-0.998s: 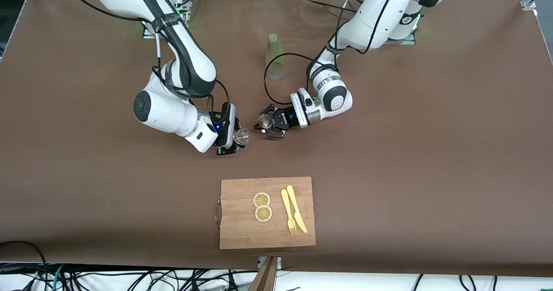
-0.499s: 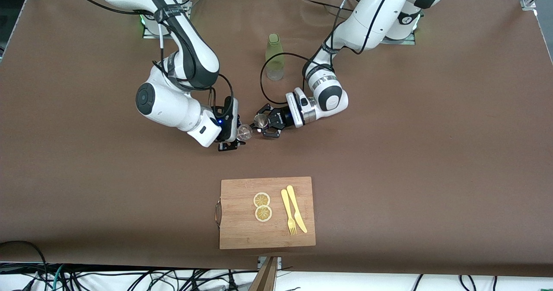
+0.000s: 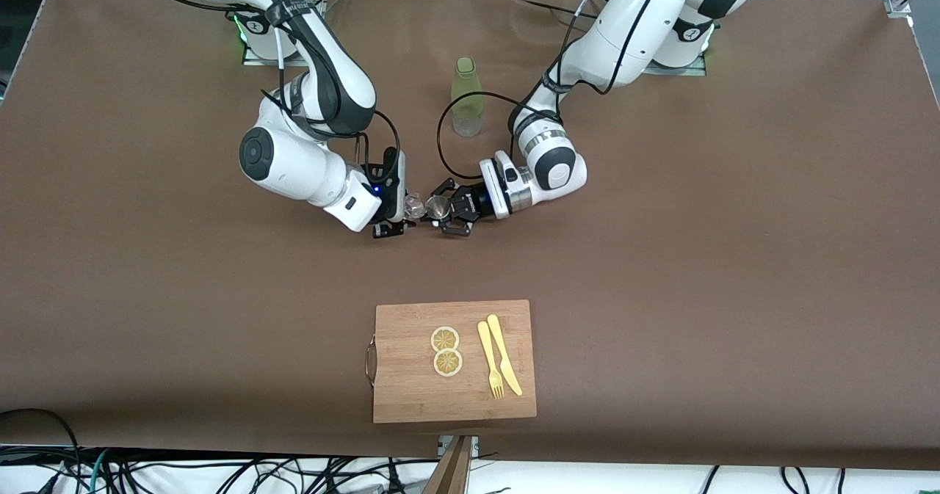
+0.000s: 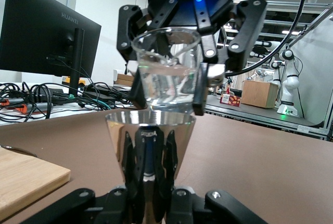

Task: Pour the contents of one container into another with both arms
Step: 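Tilt the glass cup with the right gripper, pouring liquid into the jigger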

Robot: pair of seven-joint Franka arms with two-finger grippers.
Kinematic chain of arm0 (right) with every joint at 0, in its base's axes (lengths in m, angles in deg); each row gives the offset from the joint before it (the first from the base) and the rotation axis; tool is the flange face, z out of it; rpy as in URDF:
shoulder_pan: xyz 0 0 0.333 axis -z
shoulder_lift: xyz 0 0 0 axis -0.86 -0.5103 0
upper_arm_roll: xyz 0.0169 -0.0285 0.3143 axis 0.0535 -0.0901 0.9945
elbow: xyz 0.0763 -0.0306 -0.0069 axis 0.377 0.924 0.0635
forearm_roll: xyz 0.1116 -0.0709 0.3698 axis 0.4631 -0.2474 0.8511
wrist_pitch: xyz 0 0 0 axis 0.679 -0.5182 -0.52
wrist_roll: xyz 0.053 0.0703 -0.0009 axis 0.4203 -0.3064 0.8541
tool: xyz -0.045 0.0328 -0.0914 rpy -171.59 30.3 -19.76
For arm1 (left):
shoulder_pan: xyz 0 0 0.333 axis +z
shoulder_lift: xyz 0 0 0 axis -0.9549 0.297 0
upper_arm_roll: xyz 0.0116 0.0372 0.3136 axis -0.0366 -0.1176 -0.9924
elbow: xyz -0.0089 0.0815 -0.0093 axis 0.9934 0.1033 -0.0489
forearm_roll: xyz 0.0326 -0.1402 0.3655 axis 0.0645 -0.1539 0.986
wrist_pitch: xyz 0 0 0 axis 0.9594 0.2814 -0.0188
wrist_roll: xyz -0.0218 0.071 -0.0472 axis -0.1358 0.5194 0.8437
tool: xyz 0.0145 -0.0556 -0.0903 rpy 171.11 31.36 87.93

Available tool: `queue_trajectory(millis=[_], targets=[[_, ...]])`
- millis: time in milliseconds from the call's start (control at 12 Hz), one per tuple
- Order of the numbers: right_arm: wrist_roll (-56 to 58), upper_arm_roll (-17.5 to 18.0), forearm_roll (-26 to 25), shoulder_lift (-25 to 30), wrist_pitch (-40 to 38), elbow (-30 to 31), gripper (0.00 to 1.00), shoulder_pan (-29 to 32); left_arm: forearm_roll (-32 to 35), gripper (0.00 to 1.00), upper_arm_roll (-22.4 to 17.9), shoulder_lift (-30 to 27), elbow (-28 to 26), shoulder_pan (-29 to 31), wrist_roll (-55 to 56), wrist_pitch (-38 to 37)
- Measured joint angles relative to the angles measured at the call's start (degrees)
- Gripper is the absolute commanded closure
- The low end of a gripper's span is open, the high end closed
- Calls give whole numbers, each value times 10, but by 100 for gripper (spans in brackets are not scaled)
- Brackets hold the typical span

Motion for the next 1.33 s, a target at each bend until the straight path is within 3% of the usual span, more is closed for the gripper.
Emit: queue_trajectory(millis=[748,1081,1330], targets=[[-5,3,-31,10,0,18,66,-10,0,100,0,5,6,-1,0,2],[-71,4,-102,10,1,18,66,-14,0,100,0,5,7,-1,0,2],[-90,5,-114,10,1,16,66,-18,0,100,-1,5,7,-1,0,2]])
